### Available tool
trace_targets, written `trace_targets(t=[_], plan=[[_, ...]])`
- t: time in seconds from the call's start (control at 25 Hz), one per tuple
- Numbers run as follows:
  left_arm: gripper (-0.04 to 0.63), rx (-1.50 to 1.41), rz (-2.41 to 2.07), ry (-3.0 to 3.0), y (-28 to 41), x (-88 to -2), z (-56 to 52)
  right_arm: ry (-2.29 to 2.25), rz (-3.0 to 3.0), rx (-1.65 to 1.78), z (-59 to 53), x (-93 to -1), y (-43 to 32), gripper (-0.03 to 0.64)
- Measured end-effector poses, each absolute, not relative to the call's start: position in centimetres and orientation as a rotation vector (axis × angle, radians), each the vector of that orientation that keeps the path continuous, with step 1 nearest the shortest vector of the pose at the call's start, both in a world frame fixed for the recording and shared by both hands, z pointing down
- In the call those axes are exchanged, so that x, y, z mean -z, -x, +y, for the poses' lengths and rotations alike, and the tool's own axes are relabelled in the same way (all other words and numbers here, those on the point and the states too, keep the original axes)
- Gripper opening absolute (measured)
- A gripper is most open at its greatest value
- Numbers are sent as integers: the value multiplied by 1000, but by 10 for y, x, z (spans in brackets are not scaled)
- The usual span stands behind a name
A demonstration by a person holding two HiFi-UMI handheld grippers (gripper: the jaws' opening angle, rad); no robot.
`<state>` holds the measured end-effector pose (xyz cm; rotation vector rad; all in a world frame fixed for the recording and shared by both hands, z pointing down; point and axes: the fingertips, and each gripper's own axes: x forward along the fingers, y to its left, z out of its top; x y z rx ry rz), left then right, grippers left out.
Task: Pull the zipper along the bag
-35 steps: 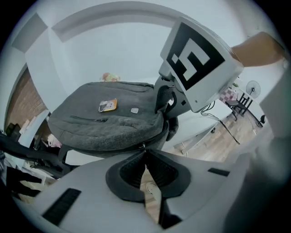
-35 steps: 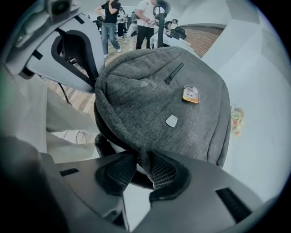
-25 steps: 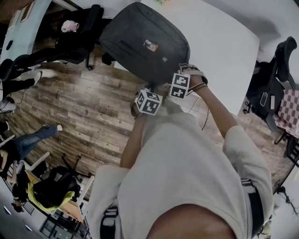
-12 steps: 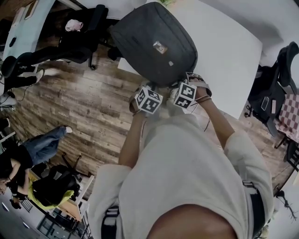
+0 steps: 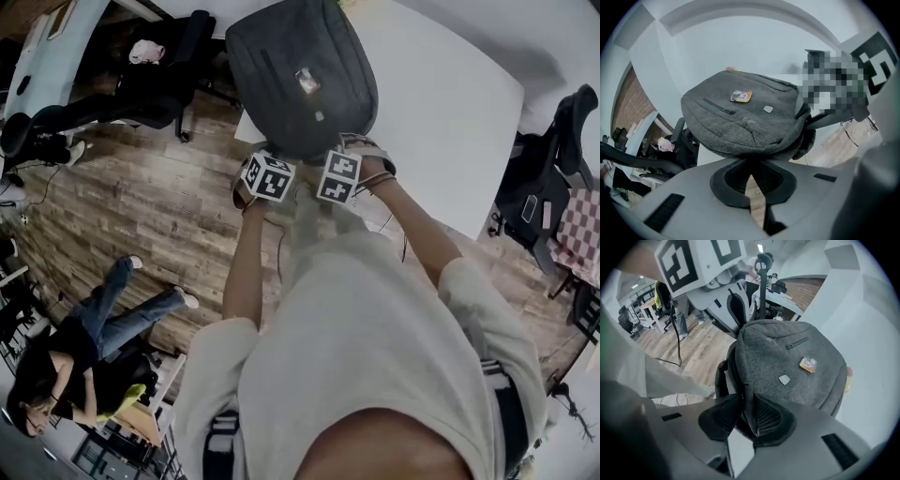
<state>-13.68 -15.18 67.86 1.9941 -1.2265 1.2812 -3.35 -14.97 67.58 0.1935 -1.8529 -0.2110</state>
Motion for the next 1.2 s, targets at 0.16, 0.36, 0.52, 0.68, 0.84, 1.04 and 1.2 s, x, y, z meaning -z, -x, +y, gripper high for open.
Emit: trace_targets(t=[0.16,0.36,0.52,0.68,0.84,1.04,1.2], plan=[[31,-1278,-1261,-1956,157,-684,-159,-112,-1852,238,-149,-677,50,97],[31,-1256,-1329,-1921,171,-684,-163,-89,-1859,239,-151,-681,64,92],[31,-1269,-1353,-1927,168,-678,-158,-103,-1858,225,-151,-683,65,87],[31,-1287,-1387,-1922,165,-673,-153,-122,-1856,206,-153,-685,66,84],[30,-1309,-1396,-1916,159,-667,-147,-135,-1855,202,-152,-686,63,83],[30,-1287,-1418,-1900,150,-662,-139,-136,-1854,202,-151,-687,61,81],[31,-1273,-1427,-1898,143,-659,-133,-138,-1851,203,-150,-688,62,81]])
